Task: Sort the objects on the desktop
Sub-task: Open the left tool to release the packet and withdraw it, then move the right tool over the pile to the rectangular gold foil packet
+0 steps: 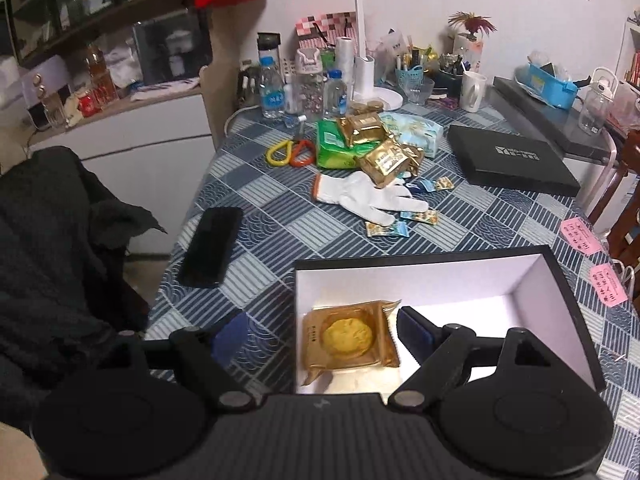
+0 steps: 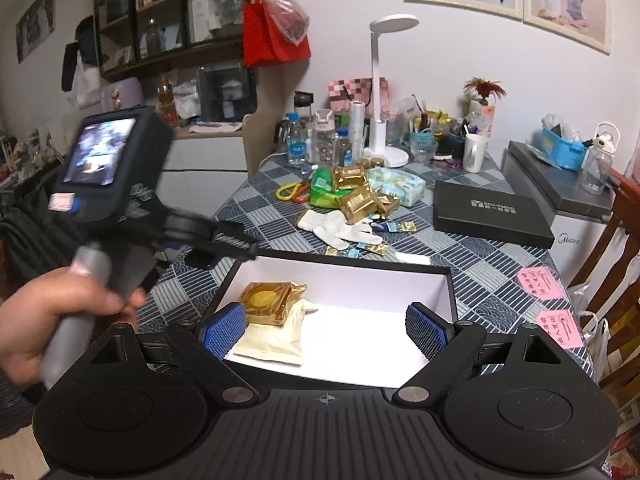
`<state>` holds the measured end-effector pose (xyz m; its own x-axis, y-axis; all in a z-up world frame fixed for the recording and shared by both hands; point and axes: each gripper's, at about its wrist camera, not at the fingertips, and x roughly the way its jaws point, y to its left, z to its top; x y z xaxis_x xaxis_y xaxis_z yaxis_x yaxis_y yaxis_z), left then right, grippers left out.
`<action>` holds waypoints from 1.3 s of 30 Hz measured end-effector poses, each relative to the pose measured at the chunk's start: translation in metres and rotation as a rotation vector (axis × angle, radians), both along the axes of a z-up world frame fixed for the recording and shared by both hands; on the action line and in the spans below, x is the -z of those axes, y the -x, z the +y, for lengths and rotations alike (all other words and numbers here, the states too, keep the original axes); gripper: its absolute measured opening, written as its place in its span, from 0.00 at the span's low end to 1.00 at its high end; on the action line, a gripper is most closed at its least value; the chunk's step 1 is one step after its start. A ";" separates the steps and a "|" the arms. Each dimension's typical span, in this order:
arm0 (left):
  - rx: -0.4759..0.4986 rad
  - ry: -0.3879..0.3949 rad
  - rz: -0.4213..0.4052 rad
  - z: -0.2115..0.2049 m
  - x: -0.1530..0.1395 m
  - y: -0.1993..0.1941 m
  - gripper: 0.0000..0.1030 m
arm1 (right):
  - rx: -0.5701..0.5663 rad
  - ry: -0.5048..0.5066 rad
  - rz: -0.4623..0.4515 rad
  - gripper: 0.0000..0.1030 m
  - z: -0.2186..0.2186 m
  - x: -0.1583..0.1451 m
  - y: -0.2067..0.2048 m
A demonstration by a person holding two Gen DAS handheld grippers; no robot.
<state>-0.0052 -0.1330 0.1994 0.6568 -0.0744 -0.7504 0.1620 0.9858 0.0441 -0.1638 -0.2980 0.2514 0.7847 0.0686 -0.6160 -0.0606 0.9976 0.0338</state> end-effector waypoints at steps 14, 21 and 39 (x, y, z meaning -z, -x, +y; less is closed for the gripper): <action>-0.067 0.070 0.026 0.035 0.002 0.024 0.99 | -0.099 0.074 0.038 0.85 -0.003 -0.004 -0.091; -0.076 0.052 0.036 0.039 0.004 0.021 1.00 | -0.149 0.060 0.064 0.85 0.003 0.000 -0.138; -0.045 0.073 0.067 0.044 0.014 0.003 1.00 | -0.196 0.275 0.096 0.90 0.019 0.038 -0.252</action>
<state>-0.0087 -0.0888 0.1850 0.6090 -0.1022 -0.7866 0.1179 0.9923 -0.0377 0.0878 -0.2786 0.2134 0.7109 0.0334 -0.7025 -0.2612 0.9399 -0.2197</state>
